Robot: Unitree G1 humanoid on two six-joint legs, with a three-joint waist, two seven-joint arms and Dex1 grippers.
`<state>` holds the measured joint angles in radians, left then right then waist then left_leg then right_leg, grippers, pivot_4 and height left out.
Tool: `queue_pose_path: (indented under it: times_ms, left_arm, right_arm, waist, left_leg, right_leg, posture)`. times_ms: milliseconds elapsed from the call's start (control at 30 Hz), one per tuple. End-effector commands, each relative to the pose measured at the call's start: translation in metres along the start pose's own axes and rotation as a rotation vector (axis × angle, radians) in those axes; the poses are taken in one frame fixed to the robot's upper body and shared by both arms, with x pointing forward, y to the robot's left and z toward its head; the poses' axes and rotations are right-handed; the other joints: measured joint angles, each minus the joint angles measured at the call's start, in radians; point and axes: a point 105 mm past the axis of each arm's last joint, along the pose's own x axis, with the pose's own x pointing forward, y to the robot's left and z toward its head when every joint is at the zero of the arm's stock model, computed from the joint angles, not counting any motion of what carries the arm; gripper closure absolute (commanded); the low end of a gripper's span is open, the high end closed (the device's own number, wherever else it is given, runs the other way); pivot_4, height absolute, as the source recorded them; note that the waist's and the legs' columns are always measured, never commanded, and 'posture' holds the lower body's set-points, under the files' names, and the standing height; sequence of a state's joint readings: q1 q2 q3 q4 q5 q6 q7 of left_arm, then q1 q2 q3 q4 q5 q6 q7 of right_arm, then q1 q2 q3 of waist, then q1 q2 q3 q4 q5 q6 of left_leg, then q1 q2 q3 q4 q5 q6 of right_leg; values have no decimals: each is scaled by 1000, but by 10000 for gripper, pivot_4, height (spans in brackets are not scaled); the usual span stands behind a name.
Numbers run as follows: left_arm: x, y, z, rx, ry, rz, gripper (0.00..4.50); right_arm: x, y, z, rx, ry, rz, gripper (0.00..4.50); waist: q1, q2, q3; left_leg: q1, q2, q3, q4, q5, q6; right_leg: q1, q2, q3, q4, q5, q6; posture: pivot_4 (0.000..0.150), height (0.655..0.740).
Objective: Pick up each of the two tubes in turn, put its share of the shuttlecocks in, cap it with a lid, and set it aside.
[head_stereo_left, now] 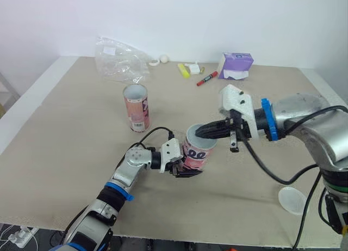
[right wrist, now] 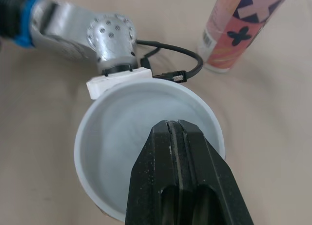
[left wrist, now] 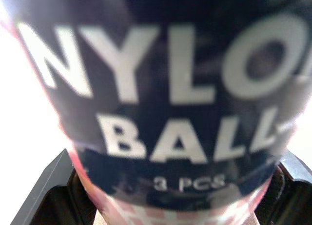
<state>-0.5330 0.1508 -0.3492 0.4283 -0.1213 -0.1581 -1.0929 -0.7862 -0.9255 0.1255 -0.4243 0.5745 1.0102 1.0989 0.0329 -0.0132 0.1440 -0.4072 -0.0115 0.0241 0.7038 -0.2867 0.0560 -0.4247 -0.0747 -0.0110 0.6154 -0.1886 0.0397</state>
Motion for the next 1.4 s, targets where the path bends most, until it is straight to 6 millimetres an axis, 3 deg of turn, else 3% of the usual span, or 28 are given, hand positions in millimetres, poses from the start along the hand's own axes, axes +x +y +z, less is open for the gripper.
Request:
queue_pose_path:
  times_ms: [33,200,267,333,367,433,467,533,700,867,1100,1400]
  left_arm:
    - [-1,-4,3,21,-17,-17,8436]
    - [-4,-3,6,45,-31,-18,8436]
    - [-4,-3,8,49,-44,-22,8436]
    - [-5,-5,13,40,-67,-53,8436]
    - [-6,-6,15,40,-74,-68,3783]
    - [-7,-7,17,42,-80,-83,1268]
    - [-8,-7,18,48,-81,-85,0]
    - [-9,-5,20,59,-84,-85,0]
    - [-16,0,26,88,-86,-94,0]
    - [-29,5,33,108,-89,-96,0]
    - [-49,9,32,120,-63,-76,0]
    - [-71,0,42,68,-83,-53,0]
  right_arm:
    - [-40,-13,17,-5,-111,-107,44431]
    - [-83,-28,16,54,-284,-285,44431]
    - [-90,-29,1,89,-314,-327,44431]
    - [-91,-21,-37,160,-286,-355,44431]
    - [-86,-12,-55,186,-250,-344,39942]
    - [-81,-1,-71,201,-215,-326,37386]
    - [-75,5,-76,183,-207,-313,31949]
    - [-66,15,-81,169,-209,-292,22859]
    - [-44,36,-96,181,-224,-251,202]
    - [-20,47,-104,156,-245,-224,202]
    - [3,46,-107,160,-288,-234,202]
    - [30,47,-105,156,-315,-210,202]
  waist:
    - [1,1,1]
    - [0,1,1]
    - [0,1,1]
    - [1,1,1]
    - [2,1,1]
    - [1,3,1]
    - [0,6,3]
    - [-8,12,3]
    - [-10,8,6]
    - [-13,8,6]
    - [-21,7,6]
    - [-23,6,7]
  left_leg:
    - [-1,0,0,0,0,0]
    - [-1,0,0,-2,-2,1]
    - [-1,0,0,-2,-2,0]
    - [-1,0,-2,-3,-2,0]
    - [-1,0,-2,-4,-2,0]
    - [-1,0,-2,-4,-2,0]
    - [-1,0,-2,-5,-2,0]
    - [-1,0,3,-5,-2,0]
    - [2,3,2,-4,-1,0]
    - [3,5,3,-4,0,-1]
    - [3,5,3,-4,0,-2]
    - [3,5,3,-4,0,-2]
  right_leg:
    - [-1,0,0,0,0,0]
    - [-1,-1,1,-2,0,0]
    - [-1,-1,2,-2,0,0]
    - [-1,0,1,-2,0,0]
    - [0,-1,1,-2,0,0]
    - [0,0,1,-2,0,1]
    - [0,0,1,-2,0,2]
    - [-3,2,3,-2,2,5]
    - [0,11,4,-1,1,6]
    - [0,15,8,-1,1,6]
    - [0,16,10,-1,1,6]
    - [0,16,10,-1,1,6]
  posture:
    - [1500,7400]
    - [1500,7400]
    - [1500,7400]
    - [1500,7400]
    - [1500,7400]
    - [1500,7400]
    - [1500,7400]
    - [1500,7400]
    - [1500,7400]
    - [1500,7400]
    - [1500,7400]
    - [1500,7400]
